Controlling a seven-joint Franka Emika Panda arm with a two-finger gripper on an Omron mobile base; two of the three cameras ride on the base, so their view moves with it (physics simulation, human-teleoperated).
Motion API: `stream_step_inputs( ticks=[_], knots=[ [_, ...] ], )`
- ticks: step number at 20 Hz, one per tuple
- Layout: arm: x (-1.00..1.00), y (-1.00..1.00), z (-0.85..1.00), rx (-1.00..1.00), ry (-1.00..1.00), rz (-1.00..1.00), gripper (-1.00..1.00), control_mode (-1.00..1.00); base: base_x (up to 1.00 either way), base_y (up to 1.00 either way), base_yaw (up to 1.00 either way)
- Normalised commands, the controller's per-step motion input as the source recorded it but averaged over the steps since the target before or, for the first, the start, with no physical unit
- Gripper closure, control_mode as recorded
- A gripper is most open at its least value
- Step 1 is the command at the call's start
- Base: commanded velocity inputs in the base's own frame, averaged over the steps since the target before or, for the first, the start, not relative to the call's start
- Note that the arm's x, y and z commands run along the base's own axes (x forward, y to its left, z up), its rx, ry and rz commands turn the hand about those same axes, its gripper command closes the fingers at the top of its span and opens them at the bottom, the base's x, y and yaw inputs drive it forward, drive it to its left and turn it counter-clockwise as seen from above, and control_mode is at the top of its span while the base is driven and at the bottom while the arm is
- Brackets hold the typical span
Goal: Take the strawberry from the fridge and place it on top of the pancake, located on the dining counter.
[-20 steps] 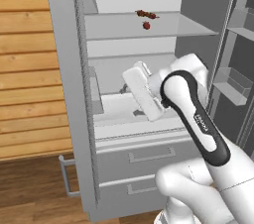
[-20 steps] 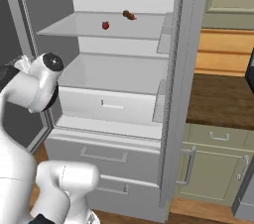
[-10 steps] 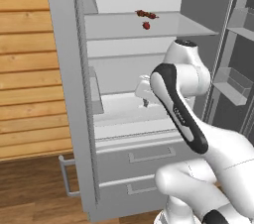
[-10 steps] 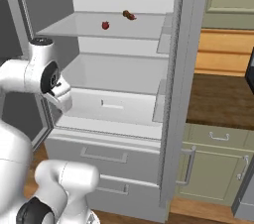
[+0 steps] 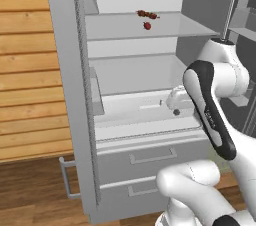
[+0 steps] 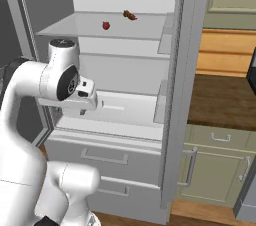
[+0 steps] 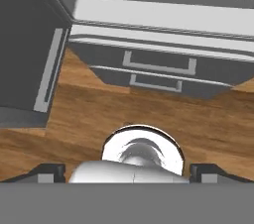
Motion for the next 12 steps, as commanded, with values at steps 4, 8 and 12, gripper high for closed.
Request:
stream_step_inputs(
  ticks=[4, 8, 12],
  knots=[
    [-0.85, -0.05, -0.09, -0.29, -0.12, 0.22, -1.0, -1.0, 0.0, 0.0, 0.0],
    [-0.11, -0.17, -0.28, -0.06, 0.0, -0.05, -1.0, -1.0, 0.0, 0.0, 0.0],
    [0.05, -0.33, -0.1, 0.18, 0.05, -0.25, -1.0, -1.0, 0.0, 0.0, 0.0]
  ],
)
